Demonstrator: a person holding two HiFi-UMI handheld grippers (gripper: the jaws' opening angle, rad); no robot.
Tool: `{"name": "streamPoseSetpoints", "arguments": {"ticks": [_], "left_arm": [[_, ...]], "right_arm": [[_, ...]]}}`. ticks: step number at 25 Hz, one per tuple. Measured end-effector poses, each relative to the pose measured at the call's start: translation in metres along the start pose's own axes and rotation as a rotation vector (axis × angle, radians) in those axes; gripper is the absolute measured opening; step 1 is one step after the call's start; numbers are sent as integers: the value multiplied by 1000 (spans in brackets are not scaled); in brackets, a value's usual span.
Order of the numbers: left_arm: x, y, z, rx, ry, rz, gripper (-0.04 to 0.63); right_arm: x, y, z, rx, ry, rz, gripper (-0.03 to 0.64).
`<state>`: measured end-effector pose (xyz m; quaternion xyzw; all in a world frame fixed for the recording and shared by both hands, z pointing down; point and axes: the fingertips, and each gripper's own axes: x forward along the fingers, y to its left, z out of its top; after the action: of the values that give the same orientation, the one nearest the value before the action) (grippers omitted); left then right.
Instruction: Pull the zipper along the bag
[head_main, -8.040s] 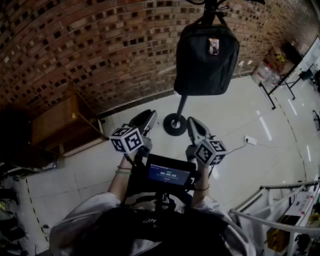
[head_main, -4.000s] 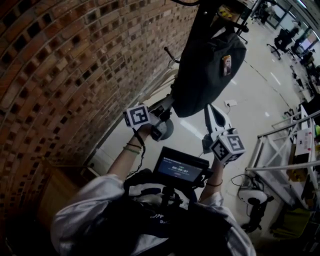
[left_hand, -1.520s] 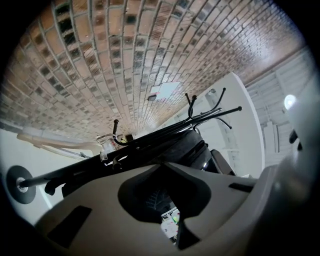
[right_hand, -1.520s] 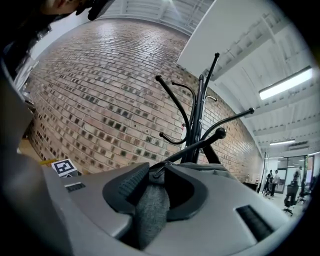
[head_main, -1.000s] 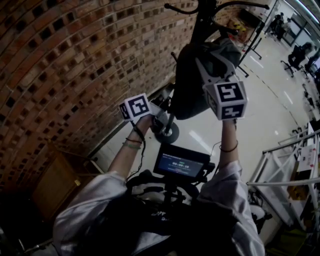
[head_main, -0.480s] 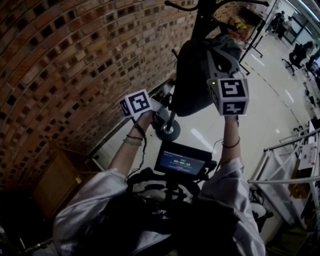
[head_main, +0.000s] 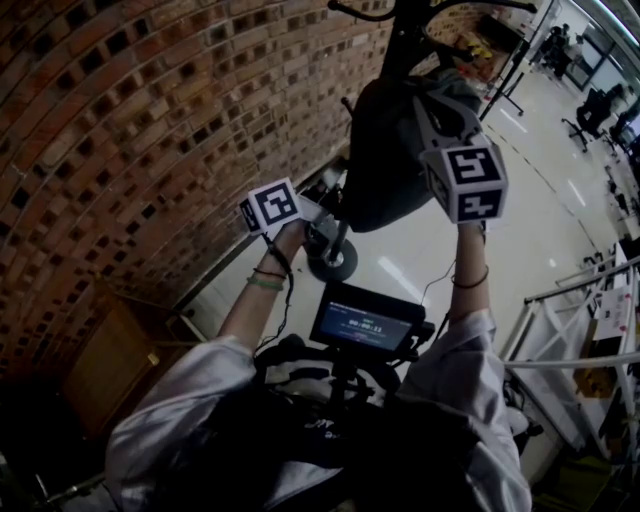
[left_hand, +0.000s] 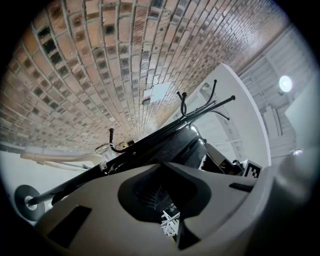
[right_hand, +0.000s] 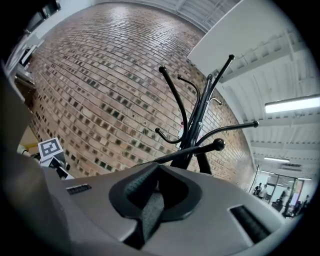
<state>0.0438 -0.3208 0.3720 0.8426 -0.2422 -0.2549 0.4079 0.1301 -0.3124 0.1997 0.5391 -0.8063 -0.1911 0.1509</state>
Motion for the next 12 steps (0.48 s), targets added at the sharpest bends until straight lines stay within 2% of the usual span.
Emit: {"name": "streamPoseSetpoints", "arguments": {"ticks": [3, 8, 12], "left_arm": [[0, 3, 2, 3, -9, 8, 15], [0, 3, 2, -22, -21, -2, 15], [0, 4, 2, -12, -24, 4, 15]], "right_arm": [[5, 2, 5, -12, -12, 29, -6], [10, -1, 8, -82, 15, 9, 20], [10, 2, 7, -126, 17, 44, 20]]}}
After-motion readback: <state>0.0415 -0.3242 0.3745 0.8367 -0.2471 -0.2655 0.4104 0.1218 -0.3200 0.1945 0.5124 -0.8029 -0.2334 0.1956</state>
